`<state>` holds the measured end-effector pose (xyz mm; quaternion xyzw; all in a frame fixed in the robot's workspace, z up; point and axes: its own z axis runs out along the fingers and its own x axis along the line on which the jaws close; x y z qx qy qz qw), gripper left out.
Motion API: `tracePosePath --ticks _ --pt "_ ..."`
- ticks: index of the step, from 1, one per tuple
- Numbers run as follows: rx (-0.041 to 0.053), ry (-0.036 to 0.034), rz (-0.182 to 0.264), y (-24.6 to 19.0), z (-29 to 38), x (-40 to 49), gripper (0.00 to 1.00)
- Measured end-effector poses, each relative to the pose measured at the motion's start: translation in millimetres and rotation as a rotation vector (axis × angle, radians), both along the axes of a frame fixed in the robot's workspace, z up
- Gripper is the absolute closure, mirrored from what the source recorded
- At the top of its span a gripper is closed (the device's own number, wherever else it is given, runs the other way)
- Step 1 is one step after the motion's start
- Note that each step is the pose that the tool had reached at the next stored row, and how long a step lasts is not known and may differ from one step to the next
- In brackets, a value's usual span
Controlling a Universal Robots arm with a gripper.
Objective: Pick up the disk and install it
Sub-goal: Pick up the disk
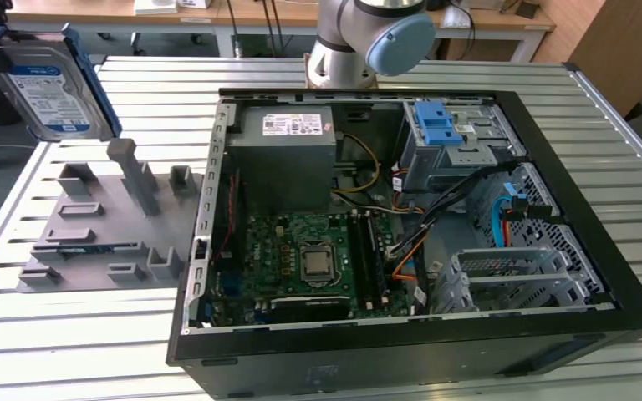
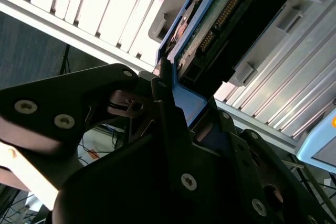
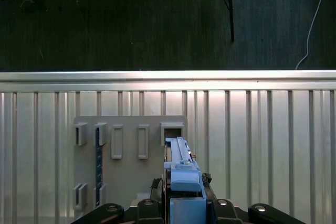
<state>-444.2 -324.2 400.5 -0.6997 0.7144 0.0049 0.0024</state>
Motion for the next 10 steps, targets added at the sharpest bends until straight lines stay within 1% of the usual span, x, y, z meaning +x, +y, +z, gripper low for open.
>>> tracePosePath --ticks 10 --pt "-0.0013 -0.0004 0.0 0.2 3.5 -0.1 0.64"
